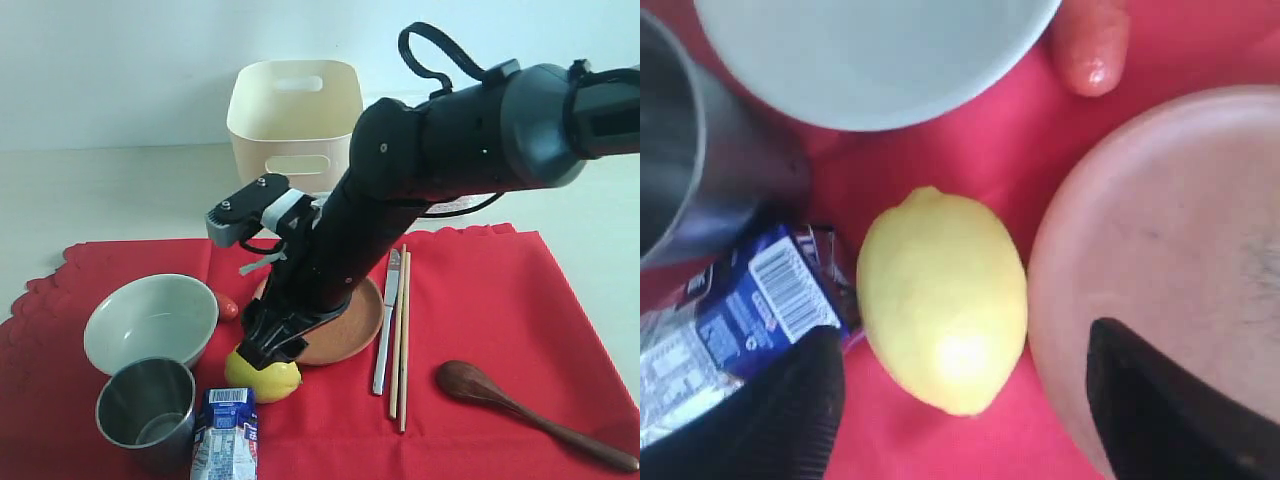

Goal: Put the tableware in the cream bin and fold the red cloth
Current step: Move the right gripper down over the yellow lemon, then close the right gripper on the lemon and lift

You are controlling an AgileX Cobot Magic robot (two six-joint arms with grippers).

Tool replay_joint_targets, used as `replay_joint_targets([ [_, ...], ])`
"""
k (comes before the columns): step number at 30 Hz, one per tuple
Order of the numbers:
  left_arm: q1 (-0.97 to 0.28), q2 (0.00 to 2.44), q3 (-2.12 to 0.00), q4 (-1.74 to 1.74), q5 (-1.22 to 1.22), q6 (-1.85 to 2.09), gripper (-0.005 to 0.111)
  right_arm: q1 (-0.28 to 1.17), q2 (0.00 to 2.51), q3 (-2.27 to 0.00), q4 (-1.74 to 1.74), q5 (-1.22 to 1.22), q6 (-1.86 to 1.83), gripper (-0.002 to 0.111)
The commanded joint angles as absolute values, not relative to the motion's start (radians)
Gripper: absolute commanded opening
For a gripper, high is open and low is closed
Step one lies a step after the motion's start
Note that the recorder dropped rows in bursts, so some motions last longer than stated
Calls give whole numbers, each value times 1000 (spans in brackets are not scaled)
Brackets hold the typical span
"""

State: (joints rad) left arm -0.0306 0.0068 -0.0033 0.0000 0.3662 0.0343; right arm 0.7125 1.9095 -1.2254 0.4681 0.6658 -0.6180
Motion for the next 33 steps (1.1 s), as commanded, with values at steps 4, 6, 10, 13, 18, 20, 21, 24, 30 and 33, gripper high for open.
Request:
replay_joint_targets([
  [4,-31,0,0,-11,358,34,0,719,1989,-1336,451,726,-525,66],
  [6,-31,0,0,-11,358,34,0,727,2009,-1355,442,738,-506,65],
  [10,-31,0,0,-11,358,34,0,745,2040,-1386,422,747,-484,63],
  [13,-31,0,0,-11,358,34,0,750,2055,-1401,416,753,-477,63],
  [18,-31,0,0,-11,358,34,0,765,2074,-1406,390,762,-458,63],
  [20,-31,0,0,-11,358,34,0,768,2084,-1406,390,765,-458,63],
  [21,-31,0,0,-11,358,34,0,770,2088,-1406,390,767,-458,63],
  [24,-31,0,0,-11,358,34,0,774,2094,-1406,387,767,-442,63],
  [30,-31,0,0,-11,358,34,0,774,2097,-1406,383,770,-439,37],
  [33,-31,0,0,-11,358,34,0,774,2097,-1406,383,769,-439,12],
])
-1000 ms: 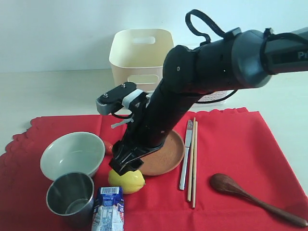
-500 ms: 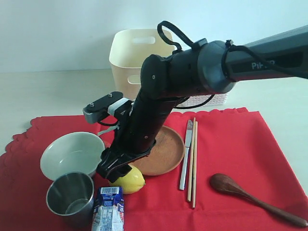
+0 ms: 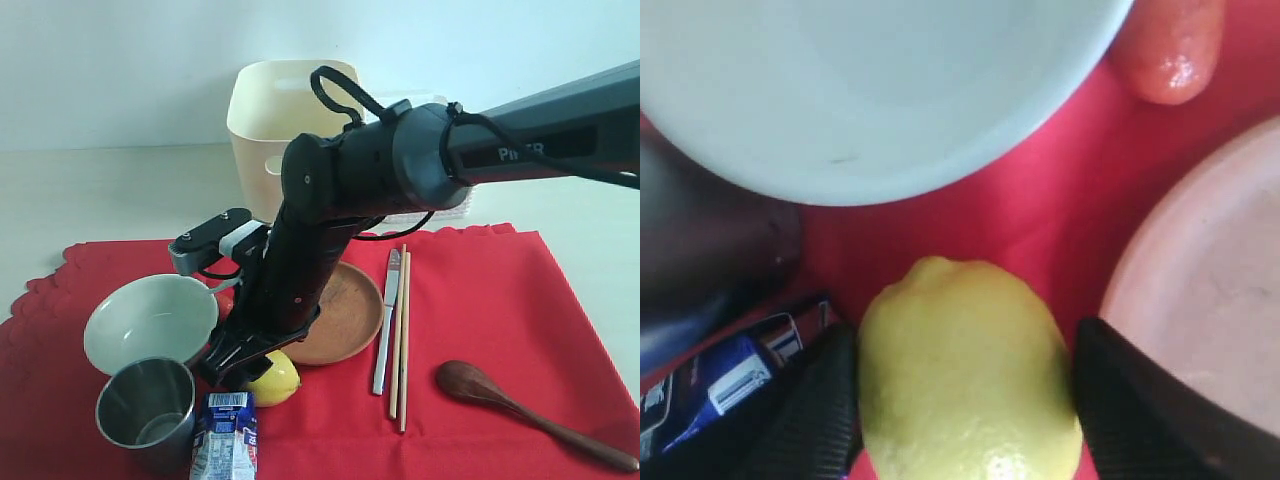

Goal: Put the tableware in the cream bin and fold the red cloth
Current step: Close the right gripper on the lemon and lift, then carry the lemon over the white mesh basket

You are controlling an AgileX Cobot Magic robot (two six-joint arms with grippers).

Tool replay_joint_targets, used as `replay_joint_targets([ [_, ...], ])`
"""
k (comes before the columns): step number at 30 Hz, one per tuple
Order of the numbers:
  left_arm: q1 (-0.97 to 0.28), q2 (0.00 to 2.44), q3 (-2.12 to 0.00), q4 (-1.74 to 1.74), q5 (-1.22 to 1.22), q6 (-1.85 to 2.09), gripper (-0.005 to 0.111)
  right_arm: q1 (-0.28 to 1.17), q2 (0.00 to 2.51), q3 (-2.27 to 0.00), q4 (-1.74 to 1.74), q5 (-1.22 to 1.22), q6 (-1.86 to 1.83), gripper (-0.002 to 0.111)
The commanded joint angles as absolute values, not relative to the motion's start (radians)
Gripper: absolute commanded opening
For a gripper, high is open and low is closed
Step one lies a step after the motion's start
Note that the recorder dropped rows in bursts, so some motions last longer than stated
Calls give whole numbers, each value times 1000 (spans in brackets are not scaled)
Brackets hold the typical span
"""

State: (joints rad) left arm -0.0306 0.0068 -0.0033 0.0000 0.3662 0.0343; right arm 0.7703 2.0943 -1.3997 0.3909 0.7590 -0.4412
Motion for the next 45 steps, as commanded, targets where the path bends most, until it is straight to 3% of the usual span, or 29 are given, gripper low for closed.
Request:
replay_joint_targets([
  [1,-31,0,0,-11,358,34,0,774,2097,-1417,383,773,-439,0],
  [12,-31,0,0,-11,358,34,0,762,1939,-1508,217,827,-276,0],
  [18,-31,0,0,-11,358,34,0,615,1792,-1508,217,814,-276,0],
  [27,-31,0,0,-11,358,34,0,381,1779,-1519,235,705,-319,0],
  [36,-31,0,0,-11,358,34,0,253,1927,-1627,236,589,-337,0],
  [45,-31,0,0,-11,358,34,0,213,2322,-2047,197,526,-337,0],
])
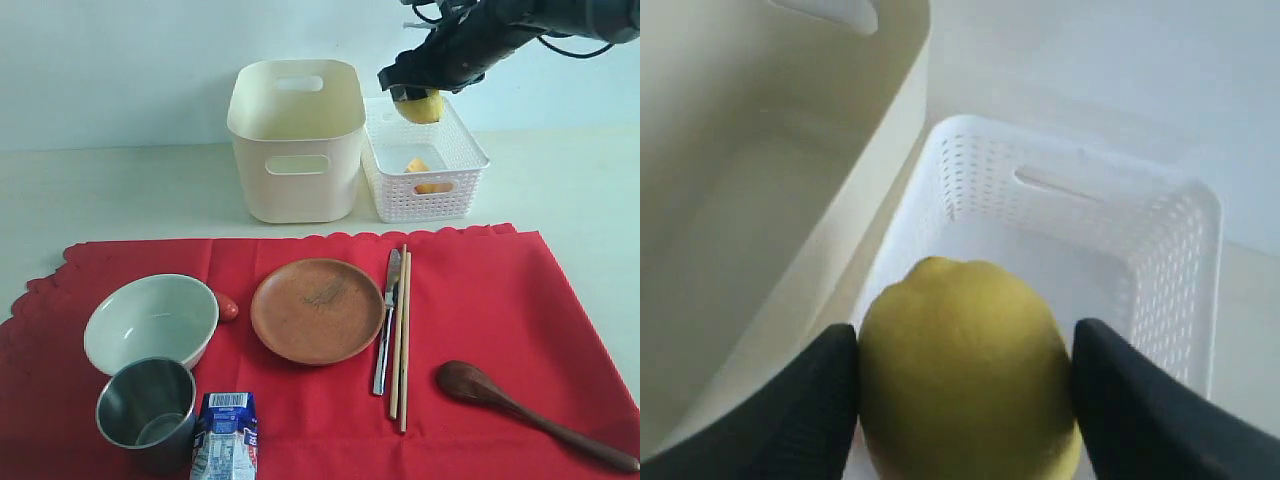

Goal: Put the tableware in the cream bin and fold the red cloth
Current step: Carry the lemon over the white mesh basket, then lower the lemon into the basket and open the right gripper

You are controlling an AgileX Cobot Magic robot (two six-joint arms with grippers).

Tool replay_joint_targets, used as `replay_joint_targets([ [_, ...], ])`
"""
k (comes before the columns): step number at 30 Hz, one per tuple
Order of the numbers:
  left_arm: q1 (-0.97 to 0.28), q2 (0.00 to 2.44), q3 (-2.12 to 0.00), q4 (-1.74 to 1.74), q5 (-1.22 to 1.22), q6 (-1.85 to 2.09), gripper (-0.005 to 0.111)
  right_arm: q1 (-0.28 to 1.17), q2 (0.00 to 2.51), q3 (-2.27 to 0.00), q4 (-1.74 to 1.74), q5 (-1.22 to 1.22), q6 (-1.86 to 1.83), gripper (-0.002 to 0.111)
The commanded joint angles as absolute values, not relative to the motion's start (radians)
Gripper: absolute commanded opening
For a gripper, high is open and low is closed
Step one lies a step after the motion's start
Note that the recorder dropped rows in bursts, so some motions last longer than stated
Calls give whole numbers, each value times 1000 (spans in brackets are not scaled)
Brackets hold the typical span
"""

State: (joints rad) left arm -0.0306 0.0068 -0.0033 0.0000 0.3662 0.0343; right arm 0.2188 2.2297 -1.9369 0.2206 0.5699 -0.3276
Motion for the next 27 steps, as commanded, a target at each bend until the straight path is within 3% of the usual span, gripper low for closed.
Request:
replay_joint_targets([
  [1,-31,0,0,-11,358,34,0,213,2343,-2072,197,524,-337,0],
  [13,-31,0,0,-11,358,34,0,213,2561,-2241,80,471,-349,1],
  [27,-31,0,0,-11,358,34,0,213,2596,-2241,75,449,-379,46],
])
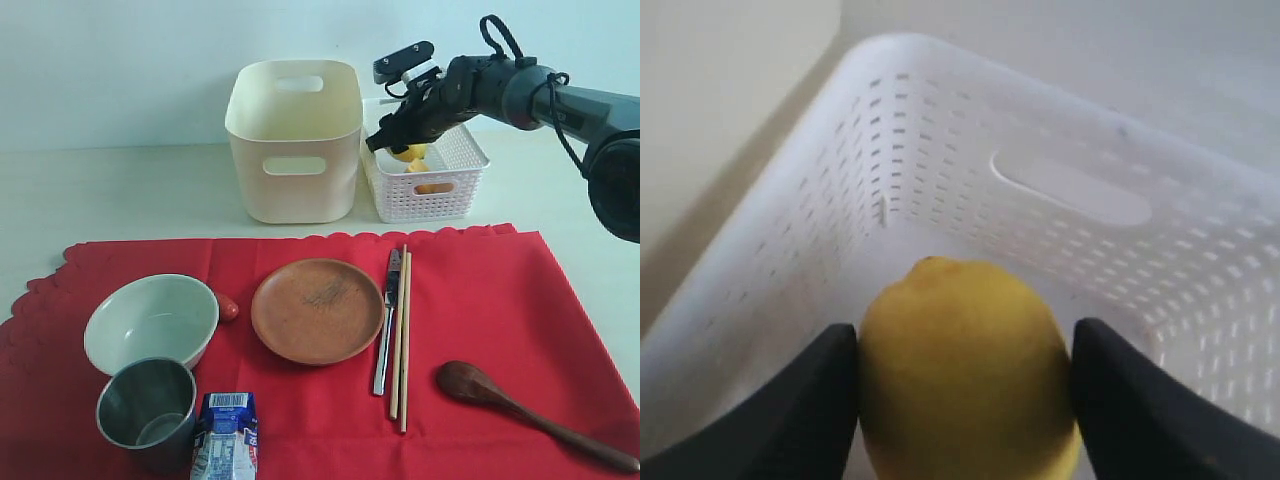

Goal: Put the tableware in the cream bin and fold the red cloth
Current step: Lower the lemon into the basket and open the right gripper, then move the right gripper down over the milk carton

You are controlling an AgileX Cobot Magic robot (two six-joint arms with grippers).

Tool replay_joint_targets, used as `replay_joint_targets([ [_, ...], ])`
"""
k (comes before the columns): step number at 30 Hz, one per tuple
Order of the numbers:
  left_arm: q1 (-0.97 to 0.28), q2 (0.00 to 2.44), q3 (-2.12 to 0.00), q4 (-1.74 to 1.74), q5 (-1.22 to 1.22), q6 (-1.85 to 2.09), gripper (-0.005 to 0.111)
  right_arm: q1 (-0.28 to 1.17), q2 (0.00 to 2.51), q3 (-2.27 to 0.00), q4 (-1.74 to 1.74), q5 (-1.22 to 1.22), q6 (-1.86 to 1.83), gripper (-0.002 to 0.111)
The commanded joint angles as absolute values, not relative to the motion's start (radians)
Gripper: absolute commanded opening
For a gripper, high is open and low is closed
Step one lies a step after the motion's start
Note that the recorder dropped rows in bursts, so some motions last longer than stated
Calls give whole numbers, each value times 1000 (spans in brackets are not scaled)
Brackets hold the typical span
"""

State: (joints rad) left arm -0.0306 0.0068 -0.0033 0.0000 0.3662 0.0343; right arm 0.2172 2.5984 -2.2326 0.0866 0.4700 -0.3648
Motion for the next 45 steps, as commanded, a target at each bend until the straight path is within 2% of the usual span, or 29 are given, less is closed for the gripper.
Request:
replay_joint_targets([
  [1,-31,0,0,-11,358,34,0,213,2596,-2241,75,449,-371,49],
  [9,-31,0,0,-11,358,34,0,213,2568,-2241,72,478,-364,73],
  [19,-31,0,0,-11,358,34,0,213,2447,-2241,70,609,-359,73],
  [22,-31,0,0,-11,358,34,0,209,2397,-2241,49,686,-291,68],
  [28,-31,0,0,-11,358,34,0,192,2285,-2241,6,855,-178,48],
  [31,-31,0,0,-11,358,34,0,185,2234,-2241,0,957,-168,47],
  [34,-31,0,0,-11,358,34,0,185,2186,-2241,0,1022,-128,41],
  [41,-31,0,0,-11,358,34,0,185,2089,-2241,0,1189,-128,0],
  [45,-31,0,0,-11,358,34,0,185,2046,-2239,38,1221,-130,0],
])
